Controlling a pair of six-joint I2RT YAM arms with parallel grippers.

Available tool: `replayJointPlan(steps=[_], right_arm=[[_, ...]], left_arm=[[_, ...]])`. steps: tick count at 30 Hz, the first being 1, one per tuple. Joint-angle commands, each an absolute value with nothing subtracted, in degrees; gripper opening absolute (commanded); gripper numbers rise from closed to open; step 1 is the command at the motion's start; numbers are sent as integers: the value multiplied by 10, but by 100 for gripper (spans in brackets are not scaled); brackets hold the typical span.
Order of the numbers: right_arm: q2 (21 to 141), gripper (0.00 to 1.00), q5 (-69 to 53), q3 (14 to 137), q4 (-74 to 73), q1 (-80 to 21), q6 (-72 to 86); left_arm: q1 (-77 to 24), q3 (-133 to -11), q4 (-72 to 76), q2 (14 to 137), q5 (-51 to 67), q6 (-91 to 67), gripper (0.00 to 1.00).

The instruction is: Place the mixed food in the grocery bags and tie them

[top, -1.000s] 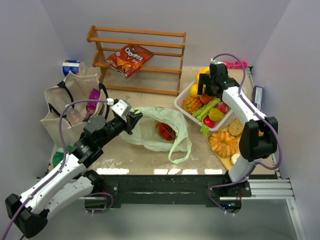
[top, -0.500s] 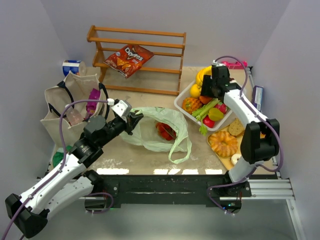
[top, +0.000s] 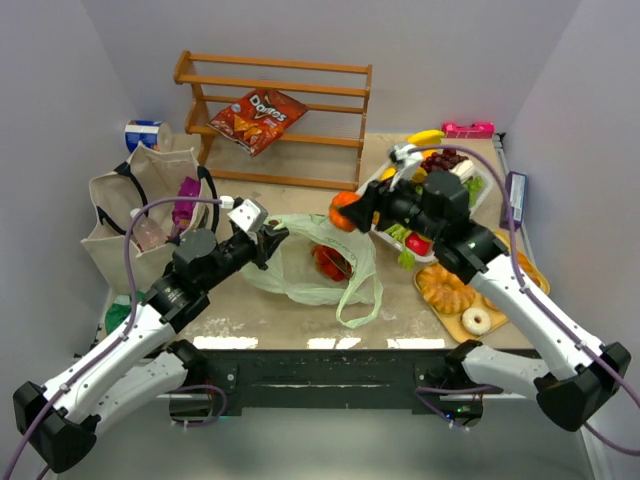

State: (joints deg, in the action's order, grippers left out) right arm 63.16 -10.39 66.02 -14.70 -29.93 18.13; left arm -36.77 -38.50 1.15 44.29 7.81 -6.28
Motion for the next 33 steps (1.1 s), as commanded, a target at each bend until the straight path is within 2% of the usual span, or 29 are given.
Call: replayJointPlan(steps=[1,7,15,17,19,23,24,27,33], right_arm=[[638,18,-207,596,-84,-390,216],[653,17,-199,571,-75,-459,218],[743,17,-53,613,-87,-465,264],[771,20,-38,627,-65,-469,269],[791,27,-26,641,-53,-475,272],[820,66,-49,659,-47,-477,265],[817,81,-53,659,-47,-477,264],[793,90,-37,653,-63,-477,249],[710,95,20,633,-123,-473,221]], left_arm=[[-364,-396,31,446,84,-60,0],[-364,-396,27,444,81,-60,0],[-365,-397,27,445,87,-61,0],[-365,-397,27,444,85,-60,0],[-364,-397,27,443,84,-58,0],[-365,-396,26,441,80,-56,0],[-365,-396,25,441,79,-55,0],[-365,-396,25,442,80,-54,0],[-364,-397,25,443,80,-56,0]])
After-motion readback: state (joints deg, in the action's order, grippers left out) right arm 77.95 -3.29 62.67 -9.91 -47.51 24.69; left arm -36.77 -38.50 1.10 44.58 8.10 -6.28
